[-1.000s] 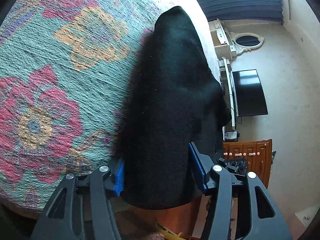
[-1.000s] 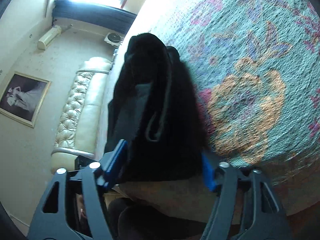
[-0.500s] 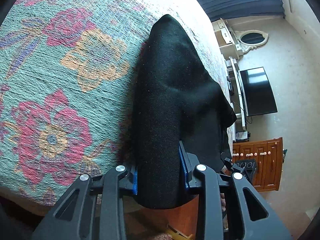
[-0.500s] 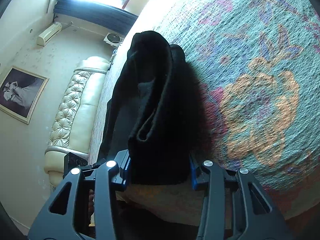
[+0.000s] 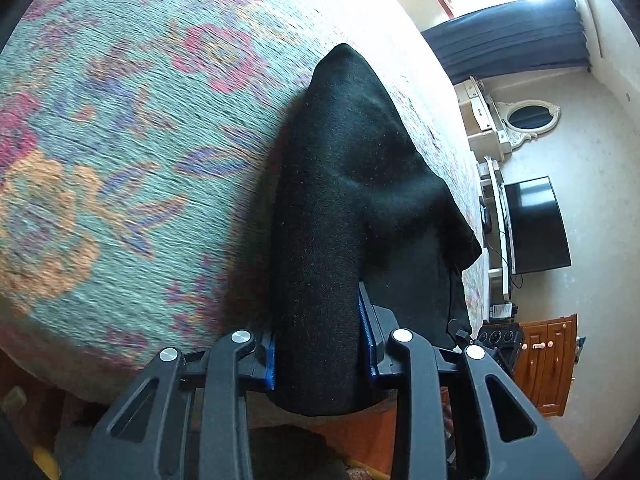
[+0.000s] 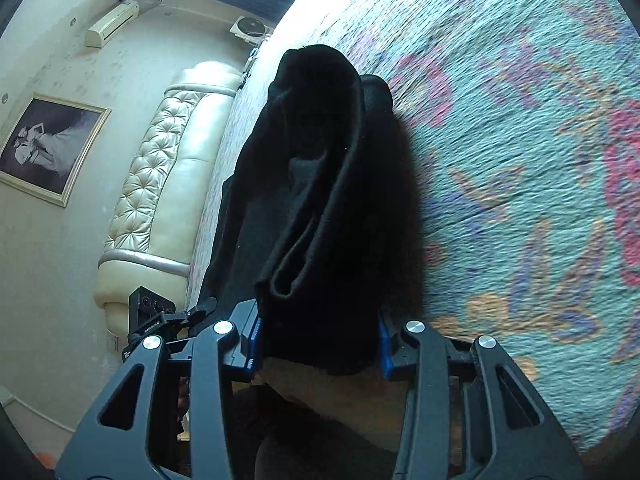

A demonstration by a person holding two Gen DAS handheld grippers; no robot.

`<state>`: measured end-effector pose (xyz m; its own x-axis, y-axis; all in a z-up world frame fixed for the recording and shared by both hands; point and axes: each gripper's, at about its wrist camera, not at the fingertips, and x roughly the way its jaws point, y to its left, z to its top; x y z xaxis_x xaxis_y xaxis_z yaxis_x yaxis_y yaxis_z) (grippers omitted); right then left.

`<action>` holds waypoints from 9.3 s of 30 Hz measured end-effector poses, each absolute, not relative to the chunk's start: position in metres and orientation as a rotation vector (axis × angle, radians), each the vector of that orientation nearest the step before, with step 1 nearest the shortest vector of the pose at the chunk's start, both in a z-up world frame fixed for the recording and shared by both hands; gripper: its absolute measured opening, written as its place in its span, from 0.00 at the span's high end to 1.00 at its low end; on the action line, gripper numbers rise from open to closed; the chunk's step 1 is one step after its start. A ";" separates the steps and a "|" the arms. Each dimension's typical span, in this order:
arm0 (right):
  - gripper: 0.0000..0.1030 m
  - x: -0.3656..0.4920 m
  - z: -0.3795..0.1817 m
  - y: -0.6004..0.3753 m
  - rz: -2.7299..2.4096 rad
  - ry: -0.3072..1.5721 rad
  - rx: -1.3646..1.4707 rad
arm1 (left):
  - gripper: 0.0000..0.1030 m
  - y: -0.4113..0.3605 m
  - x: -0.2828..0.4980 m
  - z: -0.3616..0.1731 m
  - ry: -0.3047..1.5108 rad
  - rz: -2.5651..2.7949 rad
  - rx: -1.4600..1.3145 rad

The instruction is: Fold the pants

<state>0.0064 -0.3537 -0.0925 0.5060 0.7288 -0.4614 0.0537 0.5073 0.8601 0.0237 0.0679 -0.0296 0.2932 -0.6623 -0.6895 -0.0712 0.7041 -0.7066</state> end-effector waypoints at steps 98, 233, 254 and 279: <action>0.67 0.201 -0.081 -0.308 0.478 0.875 0.895 | 0.73 0.066 0.193 -0.043 1.047 -0.393 -0.520; 0.62 0.033 -0.067 -0.307 0.449 1.033 0.985 | 0.53 0.093 0.050 -0.020 1.175 -0.433 -0.536; 0.22 0.146 -0.063 -0.338 0.443 0.910 1.018 | 0.29 0.096 0.163 -0.015 1.061 -0.508 -0.542; 0.73 0.169 -0.094 -0.358 0.450 0.881 1.125 | 0.37 0.094 0.197 -0.041 1.037 -0.535 -0.560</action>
